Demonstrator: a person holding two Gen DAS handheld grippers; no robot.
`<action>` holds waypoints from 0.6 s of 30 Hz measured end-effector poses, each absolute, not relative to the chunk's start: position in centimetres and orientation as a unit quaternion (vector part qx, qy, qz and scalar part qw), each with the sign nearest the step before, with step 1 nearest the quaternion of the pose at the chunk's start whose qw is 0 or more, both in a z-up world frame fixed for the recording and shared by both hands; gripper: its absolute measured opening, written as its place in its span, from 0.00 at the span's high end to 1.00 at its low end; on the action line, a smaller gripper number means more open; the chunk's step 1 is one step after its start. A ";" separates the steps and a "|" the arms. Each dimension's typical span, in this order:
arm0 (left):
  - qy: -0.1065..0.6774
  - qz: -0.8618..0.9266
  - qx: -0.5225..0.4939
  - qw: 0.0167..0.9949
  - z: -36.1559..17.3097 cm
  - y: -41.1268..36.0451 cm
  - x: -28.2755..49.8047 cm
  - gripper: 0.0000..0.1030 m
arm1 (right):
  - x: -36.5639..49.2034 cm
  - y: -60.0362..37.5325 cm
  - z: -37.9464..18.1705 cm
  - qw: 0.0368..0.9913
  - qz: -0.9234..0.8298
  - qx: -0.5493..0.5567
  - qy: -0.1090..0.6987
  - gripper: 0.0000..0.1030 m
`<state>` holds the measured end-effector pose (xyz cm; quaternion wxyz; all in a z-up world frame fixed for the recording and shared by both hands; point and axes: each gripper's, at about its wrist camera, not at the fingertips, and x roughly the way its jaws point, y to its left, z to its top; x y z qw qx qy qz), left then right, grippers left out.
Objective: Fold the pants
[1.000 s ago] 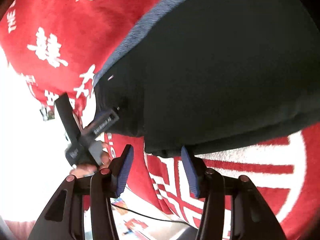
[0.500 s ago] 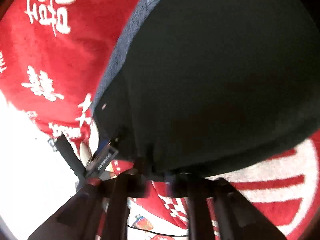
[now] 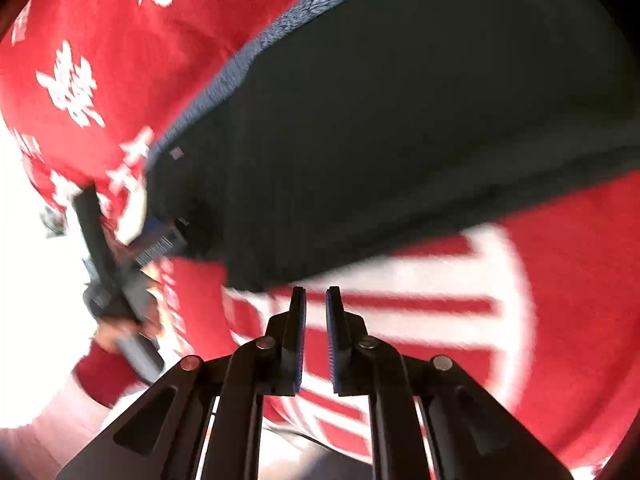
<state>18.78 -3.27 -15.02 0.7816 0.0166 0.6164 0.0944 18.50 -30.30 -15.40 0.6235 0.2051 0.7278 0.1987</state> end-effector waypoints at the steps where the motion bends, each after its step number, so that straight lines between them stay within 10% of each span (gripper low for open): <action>1: 0.610 0.086 0.003 0.788 -14.1 -4.0 18.8 0.00 | 18.4 -31.3 -14.5 0.632 0.200 0.192 0.724 0.89; 4: 0.595 0.057 -0.012 0.802 -12.7 -7.1 19.5 0.00 | 20.0 -33.9 -10.6 0.682 0.194 0.139 0.691 0.79; 6: 0.597 0.042 -0.016 0.801 -13.0 -9.1 20.4 0.00 | 22.3 -34.9 -9.0 0.722 0.172 0.097 0.663 0.49; 18: 0.609 0.023 -0.024 0.793 -15.9 -14.0 17.3 0.00 | 20.6 -38.4 -12.7 0.764 0.112 -0.068 0.632 0.52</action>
